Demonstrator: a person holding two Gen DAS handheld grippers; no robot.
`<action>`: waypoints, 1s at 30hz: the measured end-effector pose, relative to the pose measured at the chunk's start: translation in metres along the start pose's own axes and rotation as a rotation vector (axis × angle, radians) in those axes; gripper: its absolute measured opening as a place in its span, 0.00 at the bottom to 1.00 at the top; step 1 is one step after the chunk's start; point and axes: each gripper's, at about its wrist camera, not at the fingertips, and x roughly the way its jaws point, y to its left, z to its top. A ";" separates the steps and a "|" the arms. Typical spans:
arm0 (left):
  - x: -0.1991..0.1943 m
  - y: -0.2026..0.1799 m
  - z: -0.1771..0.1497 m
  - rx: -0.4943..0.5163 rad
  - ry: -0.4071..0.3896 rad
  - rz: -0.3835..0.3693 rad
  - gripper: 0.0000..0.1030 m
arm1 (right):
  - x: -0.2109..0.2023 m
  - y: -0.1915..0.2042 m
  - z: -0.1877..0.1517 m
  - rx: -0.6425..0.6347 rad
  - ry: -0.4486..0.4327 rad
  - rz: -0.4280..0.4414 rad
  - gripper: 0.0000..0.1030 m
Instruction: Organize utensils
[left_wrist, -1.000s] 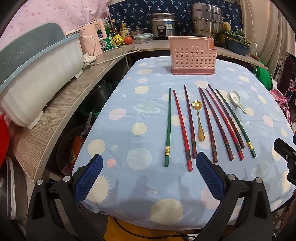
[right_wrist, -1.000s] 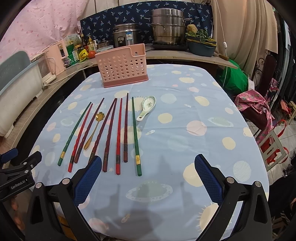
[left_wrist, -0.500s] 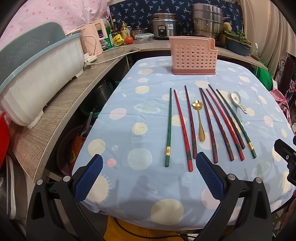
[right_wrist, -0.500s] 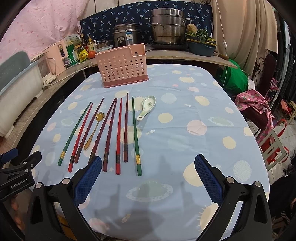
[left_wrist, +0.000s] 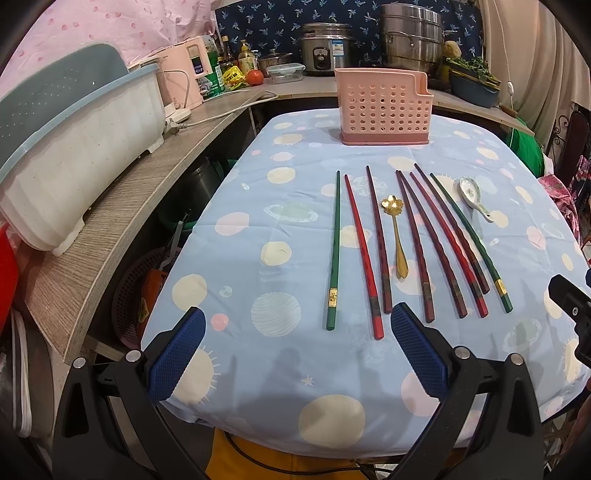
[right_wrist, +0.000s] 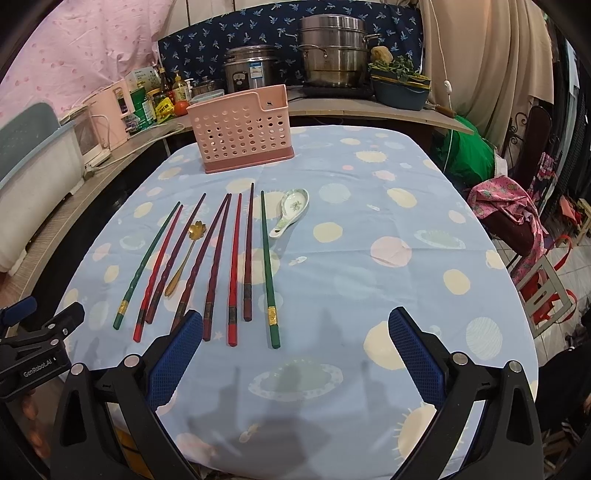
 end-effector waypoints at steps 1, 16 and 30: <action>0.000 -0.001 0.000 0.001 -0.001 0.001 0.93 | 0.000 0.000 0.000 0.001 -0.001 0.000 0.93; 0.000 -0.002 0.000 0.001 0.002 0.000 0.93 | 0.000 -0.002 0.002 -0.002 -0.003 0.000 0.93; 0.004 -0.001 0.000 -0.009 0.009 -0.002 0.93 | 0.001 0.000 0.002 -0.003 0.000 0.000 0.93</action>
